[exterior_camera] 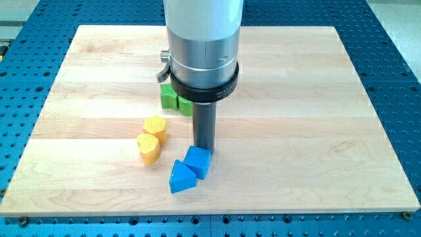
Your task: Separate the green blocks
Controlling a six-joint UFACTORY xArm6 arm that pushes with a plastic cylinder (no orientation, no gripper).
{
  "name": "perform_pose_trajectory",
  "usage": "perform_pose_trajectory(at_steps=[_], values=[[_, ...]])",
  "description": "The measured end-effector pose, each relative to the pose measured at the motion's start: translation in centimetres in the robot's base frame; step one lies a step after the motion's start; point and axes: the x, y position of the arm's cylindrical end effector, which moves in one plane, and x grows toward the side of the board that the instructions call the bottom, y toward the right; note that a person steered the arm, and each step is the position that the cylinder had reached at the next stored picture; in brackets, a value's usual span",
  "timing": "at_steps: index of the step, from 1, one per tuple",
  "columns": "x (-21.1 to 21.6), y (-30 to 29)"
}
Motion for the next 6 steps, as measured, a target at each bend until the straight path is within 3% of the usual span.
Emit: perform_pose_trajectory(at_steps=[2, 5, 6], values=[[-6.5, 0.1], [-12.9, -12.0], [-20.6, -16.2]])
